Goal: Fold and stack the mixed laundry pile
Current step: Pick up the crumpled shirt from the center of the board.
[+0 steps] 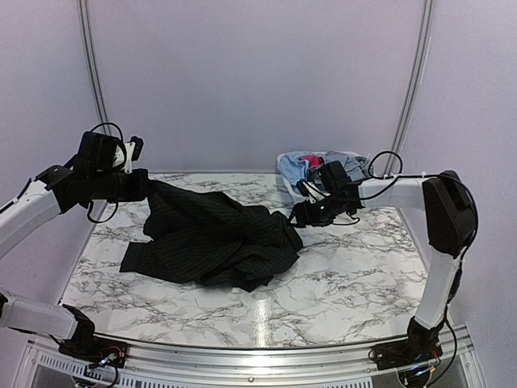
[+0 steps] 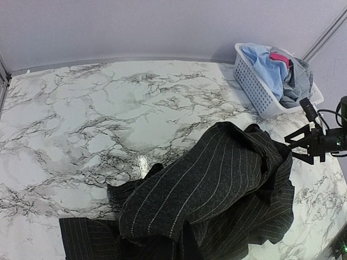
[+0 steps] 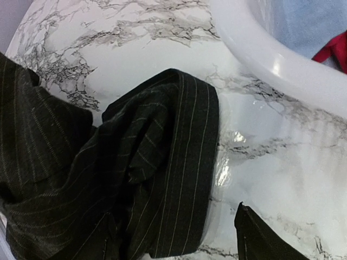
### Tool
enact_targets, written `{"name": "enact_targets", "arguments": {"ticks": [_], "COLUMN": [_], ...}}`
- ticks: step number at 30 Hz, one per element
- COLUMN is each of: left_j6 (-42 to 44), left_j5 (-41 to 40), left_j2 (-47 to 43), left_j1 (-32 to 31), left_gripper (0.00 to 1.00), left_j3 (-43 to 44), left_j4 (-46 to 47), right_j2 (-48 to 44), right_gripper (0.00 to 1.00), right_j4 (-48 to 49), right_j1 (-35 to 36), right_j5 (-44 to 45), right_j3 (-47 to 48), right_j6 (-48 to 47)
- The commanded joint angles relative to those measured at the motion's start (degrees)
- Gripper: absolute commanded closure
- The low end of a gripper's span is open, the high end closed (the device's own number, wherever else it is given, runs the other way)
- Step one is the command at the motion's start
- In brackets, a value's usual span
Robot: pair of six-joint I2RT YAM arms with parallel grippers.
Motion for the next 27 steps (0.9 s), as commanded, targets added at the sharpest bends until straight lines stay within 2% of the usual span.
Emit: {"name": "enact_targets", "arguments": {"ticks": [1,5,12,17,27], "left_j6": [-0.86,-0.81,0.0,0.66,1.24], "left_j5": [-1.15,-0.34,0.09,0.41,1.36], "left_j2": [0.37,1.02,1.46,2.48,4.7], "left_j1": [0.89,1.13,1.52,1.92,2.28], "left_gripper": [1.0,1.0,1.0,1.0,1.0], "left_j3": [0.55,1.11,0.99,1.53,1.74], "left_j4": [-1.3,-1.3,-1.29,-1.29,-0.54], "right_j2": [4.5,5.27,3.12,7.23,14.43], "right_gripper": [0.29,0.3,0.39,0.53,0.62], "right_j4": [-0.07,1.5,7.58,3.52,0.46], "right_j1": [1.24,0.66,-3.37,-2.96,0.55], "right_j5": [3.29,2.26,-4.58,-2.73,-0.91], "right_j3": [4.51,5.8,1.7,4.93,8.92], "right_j6": [-0.4,-0.26,3.48,1.54,0.06]}}
